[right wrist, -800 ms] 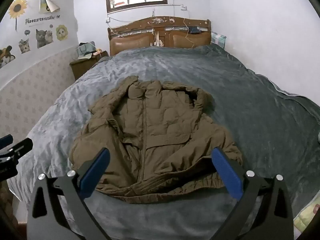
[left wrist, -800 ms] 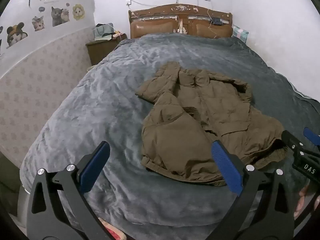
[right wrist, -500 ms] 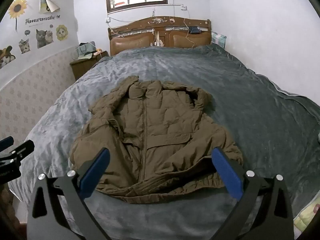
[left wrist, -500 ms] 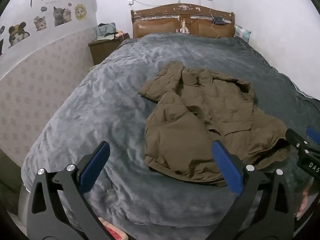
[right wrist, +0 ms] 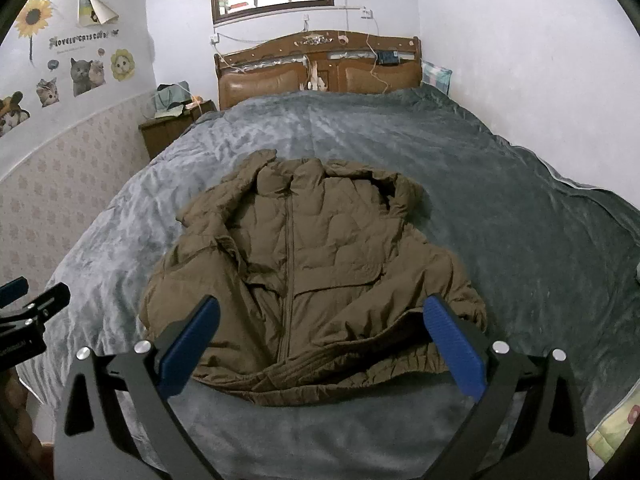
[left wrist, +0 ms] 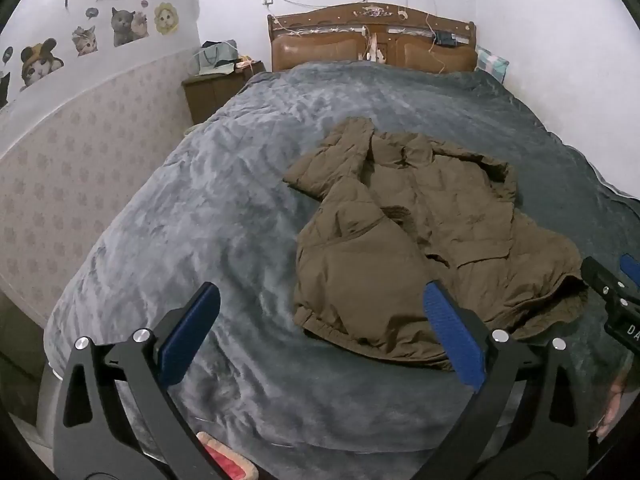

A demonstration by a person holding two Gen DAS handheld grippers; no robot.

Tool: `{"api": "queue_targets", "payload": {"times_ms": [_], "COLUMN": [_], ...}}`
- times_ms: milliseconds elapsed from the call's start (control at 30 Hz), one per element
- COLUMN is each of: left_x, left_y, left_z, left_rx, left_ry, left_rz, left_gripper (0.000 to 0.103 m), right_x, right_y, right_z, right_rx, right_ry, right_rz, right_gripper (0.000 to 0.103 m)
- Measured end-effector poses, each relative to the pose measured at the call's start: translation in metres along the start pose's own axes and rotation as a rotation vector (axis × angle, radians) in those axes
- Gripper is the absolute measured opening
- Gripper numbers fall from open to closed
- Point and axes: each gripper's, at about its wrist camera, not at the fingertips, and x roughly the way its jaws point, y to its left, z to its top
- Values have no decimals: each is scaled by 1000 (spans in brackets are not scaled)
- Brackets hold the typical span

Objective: Fold large clothes

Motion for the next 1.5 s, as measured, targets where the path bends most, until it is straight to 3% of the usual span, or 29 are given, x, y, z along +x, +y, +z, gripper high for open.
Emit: {"api": "queue_targets", "payload": {"times_ms": [1500], "left_x": [-6], "left_y": [-2], "left_z": [-1], "left_rx": [4], "left_ry": [4], "left_rz": [11], "left_gripper": [100], "right_x": [3], "right_y": [4], "right_z": [0], "right_rx": [-1], "right_ry": [2], "right_rz": [1], "right_gripper": [102]}}
